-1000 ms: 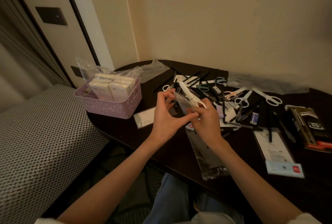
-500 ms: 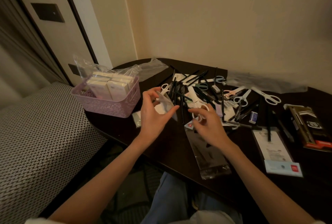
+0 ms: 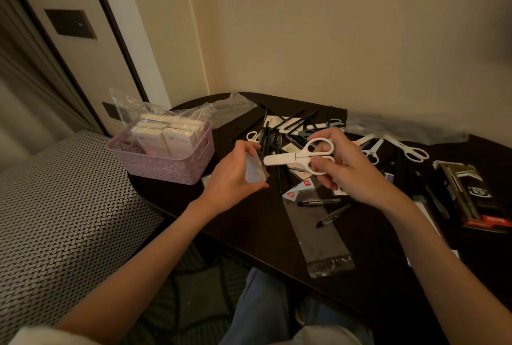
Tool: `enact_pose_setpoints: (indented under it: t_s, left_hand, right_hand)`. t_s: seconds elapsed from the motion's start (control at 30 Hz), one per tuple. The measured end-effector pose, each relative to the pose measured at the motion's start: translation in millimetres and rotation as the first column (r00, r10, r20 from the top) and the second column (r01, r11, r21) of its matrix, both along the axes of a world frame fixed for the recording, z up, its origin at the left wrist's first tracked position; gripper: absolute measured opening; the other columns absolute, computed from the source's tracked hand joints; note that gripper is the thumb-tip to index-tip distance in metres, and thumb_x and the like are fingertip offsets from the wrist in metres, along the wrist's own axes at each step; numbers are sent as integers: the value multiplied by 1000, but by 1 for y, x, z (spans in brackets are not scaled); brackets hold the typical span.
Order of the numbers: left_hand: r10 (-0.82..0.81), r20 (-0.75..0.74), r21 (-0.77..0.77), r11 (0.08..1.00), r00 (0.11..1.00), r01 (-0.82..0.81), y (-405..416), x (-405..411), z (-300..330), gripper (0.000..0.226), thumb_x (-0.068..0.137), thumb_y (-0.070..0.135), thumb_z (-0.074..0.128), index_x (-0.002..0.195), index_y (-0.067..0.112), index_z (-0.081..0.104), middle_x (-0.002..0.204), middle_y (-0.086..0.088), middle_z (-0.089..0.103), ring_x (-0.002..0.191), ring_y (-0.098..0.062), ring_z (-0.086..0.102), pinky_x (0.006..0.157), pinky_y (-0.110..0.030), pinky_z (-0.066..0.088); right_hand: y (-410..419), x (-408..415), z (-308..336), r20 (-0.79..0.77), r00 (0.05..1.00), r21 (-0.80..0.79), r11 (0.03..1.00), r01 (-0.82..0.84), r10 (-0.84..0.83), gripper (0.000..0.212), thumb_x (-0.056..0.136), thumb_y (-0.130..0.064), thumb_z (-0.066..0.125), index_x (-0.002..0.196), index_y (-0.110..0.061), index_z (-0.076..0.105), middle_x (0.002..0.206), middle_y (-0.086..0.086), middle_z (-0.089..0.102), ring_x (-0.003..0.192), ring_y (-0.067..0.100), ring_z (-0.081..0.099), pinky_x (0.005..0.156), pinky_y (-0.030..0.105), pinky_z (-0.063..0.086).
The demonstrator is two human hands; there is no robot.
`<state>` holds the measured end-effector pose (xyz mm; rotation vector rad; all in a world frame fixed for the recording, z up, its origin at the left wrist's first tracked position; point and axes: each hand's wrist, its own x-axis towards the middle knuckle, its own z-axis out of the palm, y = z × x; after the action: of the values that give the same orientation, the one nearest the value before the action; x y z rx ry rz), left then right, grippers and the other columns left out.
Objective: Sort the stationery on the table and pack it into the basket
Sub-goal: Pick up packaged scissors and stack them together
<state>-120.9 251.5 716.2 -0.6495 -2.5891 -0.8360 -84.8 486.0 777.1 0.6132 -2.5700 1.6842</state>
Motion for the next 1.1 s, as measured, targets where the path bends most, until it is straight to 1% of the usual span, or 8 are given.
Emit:
enact_pose_setpoints:
  t_s: [0.13,0.4,0.53,0.73,0.8,0.9,1.0,1.1]
  left_hand:
    - [-26,24,-48,998,999,27,6,-1,4,69,71,32,83,117,18,33,141,1,44,121,-18,52,93,-39,52]
    - [-64,-9,-156,986,998,62,18,8,7,71,71,34,83,120,15,35,141,-4,46,125,-19,50,99,-34,47]
    - [-65,1,-158,985,998,64,19,12,8,74,70,34,83,123,13,35,140,-4,47,122,-19,52,96,-32,48]
    - [-65,-20,-154,986,998,61,18,15,12,81,70,36,83,128,12,33,136,-5,50,118,-19,55,95,-28,46]
    - [-79,-41,-151,986,996,72,20,16,13,91,70,41,82,136,11,27,136,-6,52,115,-21,57,95,-31,46]
    - [-86,-29,-133,988,996,82,23,17,15,117,70,48,79,150,19,-3,141,-5,50,120,-21,55,101,-35,43]
    - [-95,-25,-68,993,995,93,26,20,15,124,70,51,78,150,26,-14,140,-5,52,120,-20,56,100,-36,46]
    - [-114,-51,-42,993,992,112,28,22,11,124,72,49,78,152,14,-9,138,-4,54,116,-16,58,97,-23,42]
  right_hand:
    - [-4,1,4,-9,1000,112,994,-3,4,26,95,-2,50,117,-15,46,76,8,56,52,10,50,47,21,41]
    - [-15,-1,1,-158,987,325,943,73,-22,33,94,-13,56,126,-18,47,91,0,58,75,13,58,64,31,48]
    - [-17,-2,3,-210,977,333,936,110,-40,36,92,-13,59,127,-19,50,99,-2,61,86,10,61,74,28,53]
    - [-17,-3,1,-243,968,288,947,140,-69,37,91,-13,61,125,-22,52,99,-3,64,83,9,64,73,30,55]
    - [-18,-4,0,-236,970,282,951,125,-58,38,90,-12,62,126,-22,54,101,-2,65,86,9,65,76,32,57]
    - [-20,-6,-2,-229,973,308,945,108,-37,37,88,-12,65,124,-20,59,104,-2,68,89,9,65,80,34,56]
    - [-23,-7,-6,-188,982,262,962,80,-31,35,87,-10,66,120,-19,62,87,-4,69,74,12,67,70,36,57]
    - [-24,-10,-11,-24,999,145,989,26,-22,31,90,-9,63,120,-18,61,71,-3,64,54,13,63,51,22,51]
